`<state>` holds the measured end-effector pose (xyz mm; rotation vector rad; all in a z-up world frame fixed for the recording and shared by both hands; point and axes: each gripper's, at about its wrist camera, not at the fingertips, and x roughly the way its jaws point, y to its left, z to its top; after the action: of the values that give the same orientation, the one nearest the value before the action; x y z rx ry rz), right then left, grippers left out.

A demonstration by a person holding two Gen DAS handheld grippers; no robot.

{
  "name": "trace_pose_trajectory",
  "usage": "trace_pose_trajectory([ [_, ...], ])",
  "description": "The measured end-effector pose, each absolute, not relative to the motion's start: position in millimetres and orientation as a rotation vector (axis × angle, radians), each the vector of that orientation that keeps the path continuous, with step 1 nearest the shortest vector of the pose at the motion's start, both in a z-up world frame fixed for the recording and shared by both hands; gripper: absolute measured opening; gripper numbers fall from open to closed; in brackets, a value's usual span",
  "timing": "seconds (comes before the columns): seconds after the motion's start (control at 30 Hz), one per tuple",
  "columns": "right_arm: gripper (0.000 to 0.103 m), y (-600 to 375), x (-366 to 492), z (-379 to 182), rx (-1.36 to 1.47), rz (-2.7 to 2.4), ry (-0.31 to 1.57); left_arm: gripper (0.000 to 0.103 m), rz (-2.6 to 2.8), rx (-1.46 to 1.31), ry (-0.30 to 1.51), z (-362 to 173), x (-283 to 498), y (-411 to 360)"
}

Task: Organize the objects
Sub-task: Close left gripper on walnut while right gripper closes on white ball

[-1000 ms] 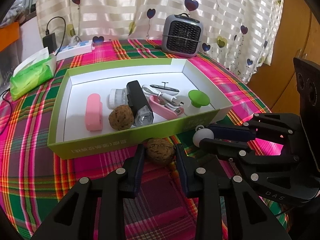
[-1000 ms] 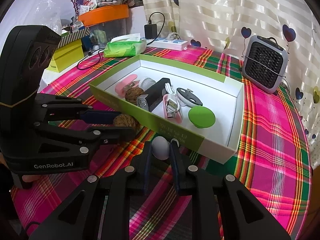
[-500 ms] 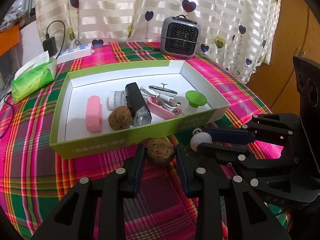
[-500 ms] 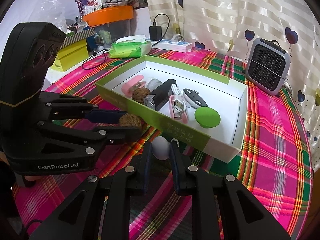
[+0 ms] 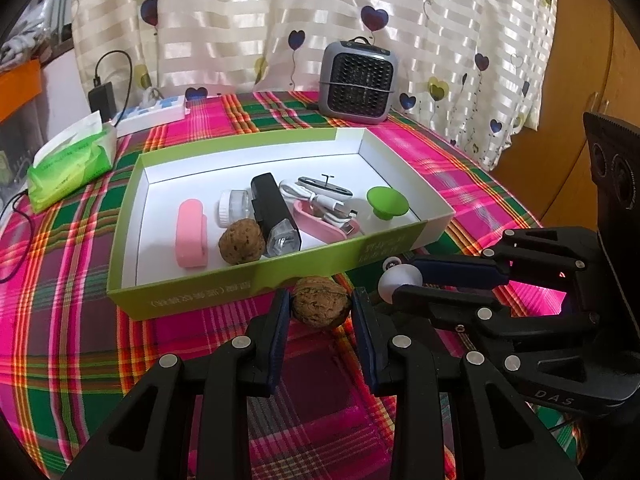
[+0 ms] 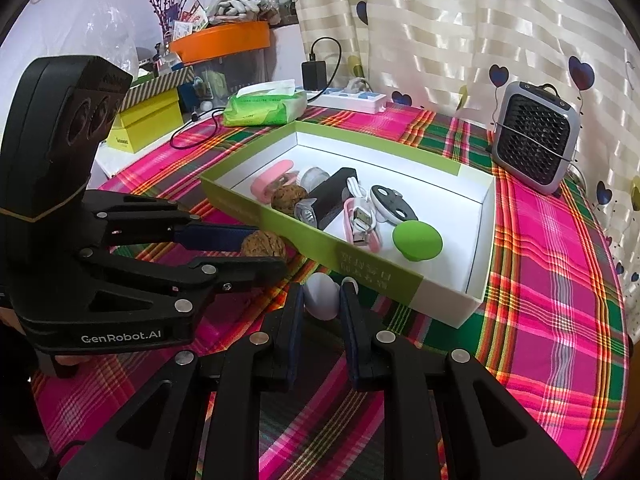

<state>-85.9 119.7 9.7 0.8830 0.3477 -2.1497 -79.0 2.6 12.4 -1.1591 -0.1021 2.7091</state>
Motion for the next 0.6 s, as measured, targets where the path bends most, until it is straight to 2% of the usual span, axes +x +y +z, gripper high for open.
trace_pose_trajectory([
  [0.6,0.019,122.2,-82.3,16.7,0.819,-2.160,0.305,0.029,2.725,-1.099,-0.111,20.5,-73.8,0.7],
])
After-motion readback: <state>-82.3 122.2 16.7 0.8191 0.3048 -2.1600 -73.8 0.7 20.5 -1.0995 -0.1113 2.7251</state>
